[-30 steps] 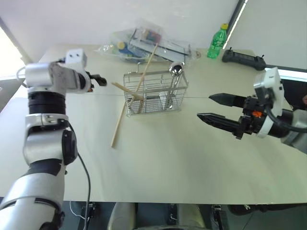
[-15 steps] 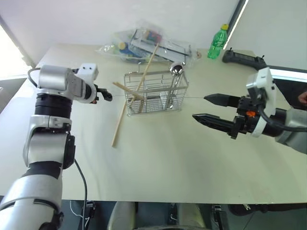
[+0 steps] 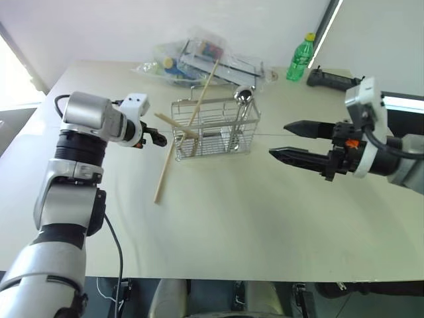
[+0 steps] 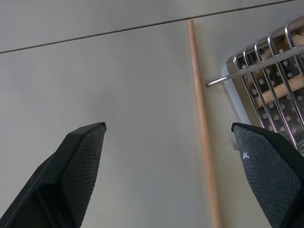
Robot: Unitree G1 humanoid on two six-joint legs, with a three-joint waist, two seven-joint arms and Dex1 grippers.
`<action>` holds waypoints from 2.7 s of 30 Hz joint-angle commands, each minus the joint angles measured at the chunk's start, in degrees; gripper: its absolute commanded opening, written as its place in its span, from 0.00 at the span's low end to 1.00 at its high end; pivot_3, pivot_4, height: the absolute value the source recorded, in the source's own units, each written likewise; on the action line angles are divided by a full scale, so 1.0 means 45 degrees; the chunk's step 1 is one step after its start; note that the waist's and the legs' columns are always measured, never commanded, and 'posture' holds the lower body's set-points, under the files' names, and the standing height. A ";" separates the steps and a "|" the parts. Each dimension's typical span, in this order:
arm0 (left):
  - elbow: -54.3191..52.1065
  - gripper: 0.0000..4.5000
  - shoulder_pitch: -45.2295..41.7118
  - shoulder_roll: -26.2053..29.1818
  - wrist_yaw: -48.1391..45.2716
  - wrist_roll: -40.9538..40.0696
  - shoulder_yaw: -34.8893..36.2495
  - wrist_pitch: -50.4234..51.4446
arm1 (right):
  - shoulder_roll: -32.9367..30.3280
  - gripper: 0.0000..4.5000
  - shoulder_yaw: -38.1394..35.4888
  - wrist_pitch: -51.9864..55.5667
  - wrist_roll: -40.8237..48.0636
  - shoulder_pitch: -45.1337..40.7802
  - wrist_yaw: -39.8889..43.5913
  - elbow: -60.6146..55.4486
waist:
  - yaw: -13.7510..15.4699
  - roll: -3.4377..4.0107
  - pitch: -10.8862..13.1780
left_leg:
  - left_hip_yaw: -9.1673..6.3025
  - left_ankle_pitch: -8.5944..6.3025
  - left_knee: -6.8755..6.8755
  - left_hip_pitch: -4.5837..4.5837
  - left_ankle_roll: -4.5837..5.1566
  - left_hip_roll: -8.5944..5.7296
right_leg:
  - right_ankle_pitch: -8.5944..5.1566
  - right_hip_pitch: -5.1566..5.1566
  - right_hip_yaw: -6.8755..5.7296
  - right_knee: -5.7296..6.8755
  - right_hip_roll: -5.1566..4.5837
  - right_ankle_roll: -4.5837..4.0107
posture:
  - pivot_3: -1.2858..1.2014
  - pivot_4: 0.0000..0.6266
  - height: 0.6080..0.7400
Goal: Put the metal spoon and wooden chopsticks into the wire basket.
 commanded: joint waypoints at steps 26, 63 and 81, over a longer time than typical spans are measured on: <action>0.2895 0.99 0.0166 -0.0980 -0.0952 0.1253 -0.0352 -0.2387 | 0.0141 0.93 -0.0043 0.0783 0.0294 -0.1489 -0.0762 0.0451 | -0.0003 0.0059 -0.0035 | 0.0001 0.0001 0.0008 0.0034 0.0001 0.0001 | 0.0000 0.0020 0.0000 0.0011 -0.0001 0.0001 | 0.52 0.24 0.51; 0.3923 0.01 -0.0222 -0.1755 -0.1669 0.3283 -0.1191 -0.3560 | 0.0557 0.93 -0.0023 0.0783 0.0418 -0.1657 -0.1493 0.0517 | -0.0013 0.0092 -0.0052 | 0.0010 -0.0002 -0.0003 0.0064 0.0005 0.0003 | -0.0017 0.0044 0.0000 0.0001 -0.0004 0.0028 | 0.52 0.24 0.51; 0.4533 0.01 -0.0534 0.0473 0.2720 0.2586 0.3534 -0.7295 | 0.0578 0.93 -0.0911 0.0494 0.0167 -0.0235 -0.1296 -0.0096 | -0.0328 0.0071 -0.0038 | 0.0012 -0.0001 -0.0011 0.0006 0.0007 0.0007 | 0.0012 -0.0017 -0.0002 0.0010 -0.0006 -0.0009 | 0.52 0.24 0.51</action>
